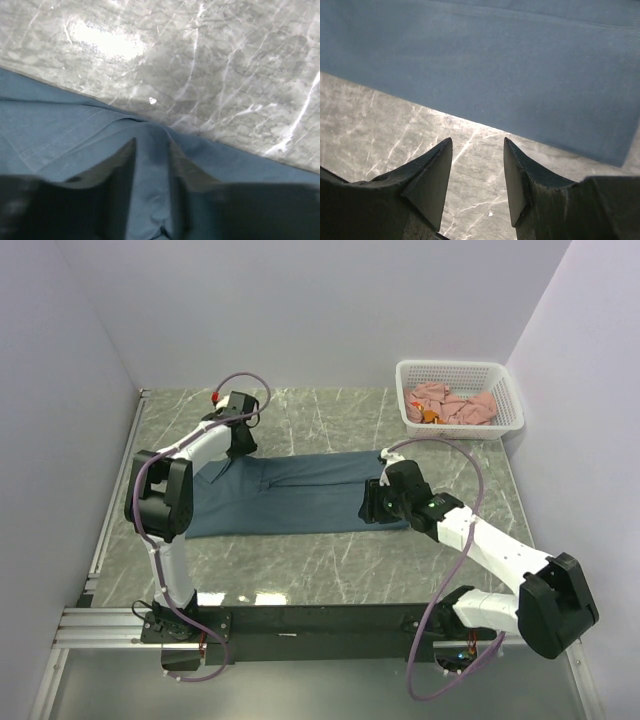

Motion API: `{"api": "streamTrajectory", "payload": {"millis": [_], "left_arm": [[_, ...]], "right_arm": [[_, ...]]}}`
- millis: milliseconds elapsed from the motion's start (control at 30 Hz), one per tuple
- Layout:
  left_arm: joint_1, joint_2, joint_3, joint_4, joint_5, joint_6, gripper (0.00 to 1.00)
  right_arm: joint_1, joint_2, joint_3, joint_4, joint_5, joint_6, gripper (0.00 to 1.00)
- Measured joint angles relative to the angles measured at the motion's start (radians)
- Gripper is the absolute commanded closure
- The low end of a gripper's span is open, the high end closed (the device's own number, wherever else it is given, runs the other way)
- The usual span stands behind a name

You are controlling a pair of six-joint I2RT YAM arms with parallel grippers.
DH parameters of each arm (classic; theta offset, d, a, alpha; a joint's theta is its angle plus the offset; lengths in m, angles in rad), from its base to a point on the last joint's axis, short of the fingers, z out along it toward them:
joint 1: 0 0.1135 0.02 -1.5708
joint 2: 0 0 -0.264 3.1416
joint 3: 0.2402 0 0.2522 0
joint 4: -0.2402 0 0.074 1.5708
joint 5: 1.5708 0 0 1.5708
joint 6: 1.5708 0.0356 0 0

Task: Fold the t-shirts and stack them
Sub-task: Fold the tshirt

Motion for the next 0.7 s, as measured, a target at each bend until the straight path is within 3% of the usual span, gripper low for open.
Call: {"api": "streamTrajectory", "payload": {"millis": [33, 167, 433, 700], "left_arm": [[-0.002, 0.0, 0.0, 0.001, -0.001, 0.001, 0.41], [-0.002, -0.001, 0.0, 0.0, -0.003, 0.004, 0.22], [0.035, -0.132, -0.078, -0.008, 0.004, -0.062, 0.28], [0.203, -0.417, -0.403, 0.035, 0.081, -0.174, 0.39]], "right_arm": [[0.002, 0.006, 0.0, 0.005, -0.008, -0.003, 0.47], [0.033, 0.063, 0.017, 0.026, -0.028, -0.021, 0.47], [0.118, 0.27, 0.198, 0.111, -0.087, -0.037, 0.49], [0.177, 0.473, 0.317, 0.251, -0.16, 0.003, 0.51]]}}
